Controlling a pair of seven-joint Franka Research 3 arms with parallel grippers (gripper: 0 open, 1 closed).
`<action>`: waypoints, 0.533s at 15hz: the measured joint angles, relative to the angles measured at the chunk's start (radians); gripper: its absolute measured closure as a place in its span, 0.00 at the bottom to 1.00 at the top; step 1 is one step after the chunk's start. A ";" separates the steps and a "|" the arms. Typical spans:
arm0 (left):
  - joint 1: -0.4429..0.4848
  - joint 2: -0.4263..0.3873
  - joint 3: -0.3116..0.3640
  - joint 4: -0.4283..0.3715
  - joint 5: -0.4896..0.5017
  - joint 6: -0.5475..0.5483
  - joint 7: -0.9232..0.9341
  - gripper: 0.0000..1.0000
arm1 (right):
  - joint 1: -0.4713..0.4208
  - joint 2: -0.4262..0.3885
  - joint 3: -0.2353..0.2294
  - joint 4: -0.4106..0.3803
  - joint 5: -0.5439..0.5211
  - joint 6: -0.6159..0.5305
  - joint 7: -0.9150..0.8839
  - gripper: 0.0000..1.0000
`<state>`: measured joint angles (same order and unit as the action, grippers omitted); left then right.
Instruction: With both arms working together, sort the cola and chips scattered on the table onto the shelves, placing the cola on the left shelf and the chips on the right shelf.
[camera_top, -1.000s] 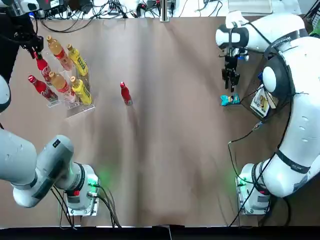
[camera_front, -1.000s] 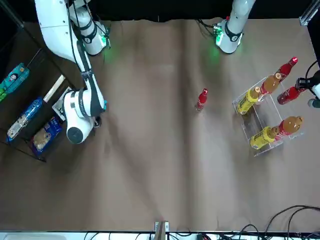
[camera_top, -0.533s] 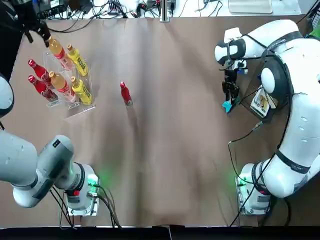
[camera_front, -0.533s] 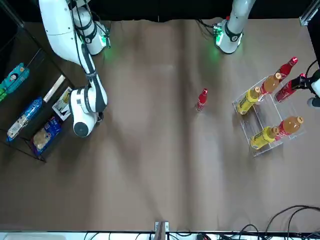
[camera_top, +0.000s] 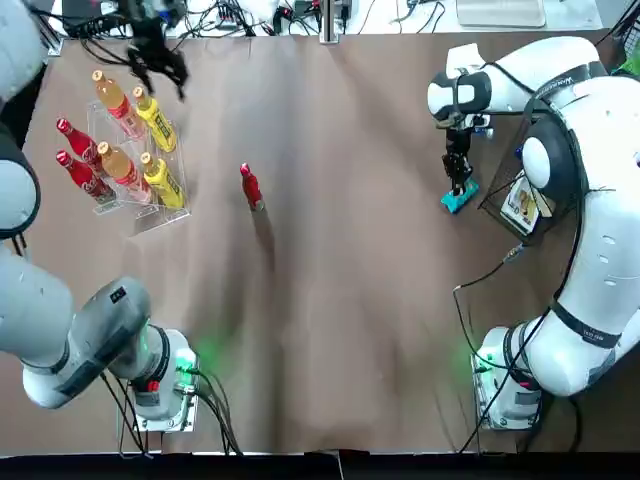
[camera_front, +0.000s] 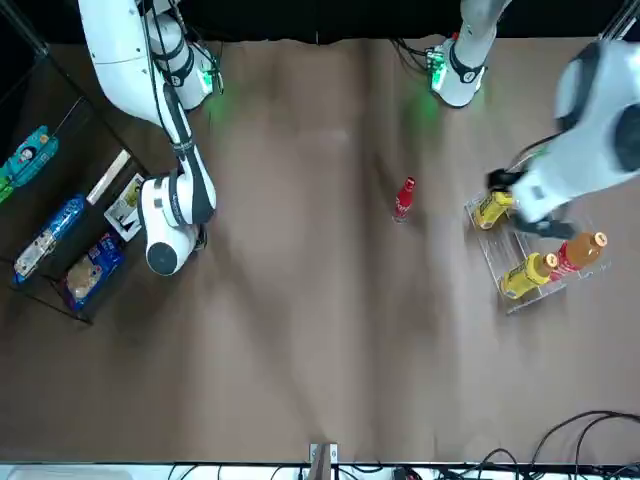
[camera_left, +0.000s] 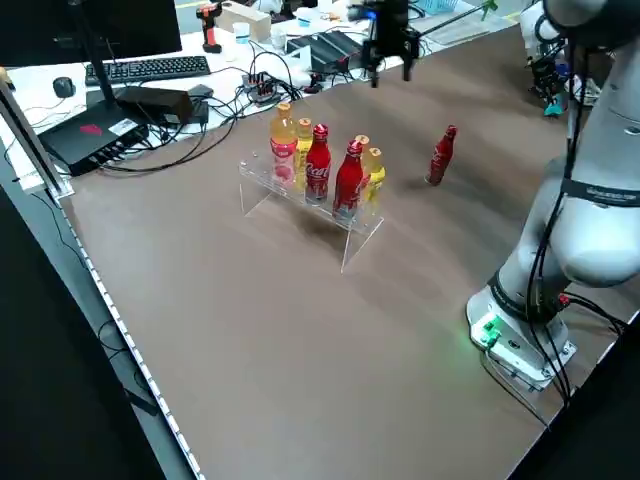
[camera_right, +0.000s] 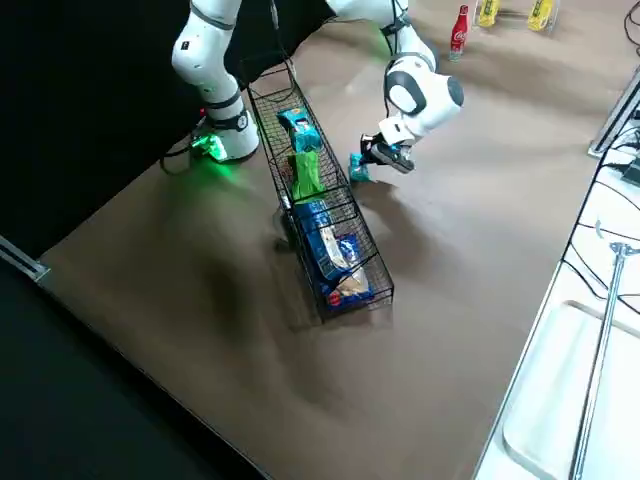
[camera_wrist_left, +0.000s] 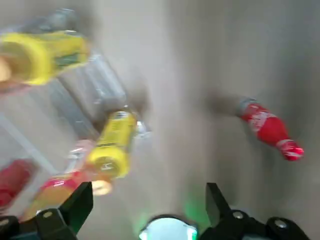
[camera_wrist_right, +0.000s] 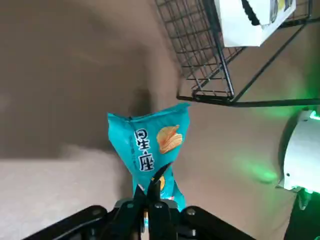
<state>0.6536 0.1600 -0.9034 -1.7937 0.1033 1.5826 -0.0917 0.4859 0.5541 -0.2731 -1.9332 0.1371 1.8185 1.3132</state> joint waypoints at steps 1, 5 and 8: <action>-0.059 0.034 0.000 -0.008 0.000 0.015 -0.053 0.00 | 0.002 -0.003 0.000 0.020 -0.001 -0.005 0.000 0.96; -0.203 0.153 0.000 -0.053 0.004 0.116 -0.267 0.00 | 0.007 -0.044 -0.003 0.243 -0.071 -0.231 -0.035 0.96; -0.225 0.170 0.000 -0.089 0.005 0.157 -0.338 0.00 | 0.007 -0.081 -0.009 0.455 -0.092 -0.443 -0.116 0.96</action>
<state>0.4285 0.3297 -0.9037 -1.8825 0.1078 1.7391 -0.4296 0.4933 0.4733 -0.2819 -1.4778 0.0446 1.3756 1.1974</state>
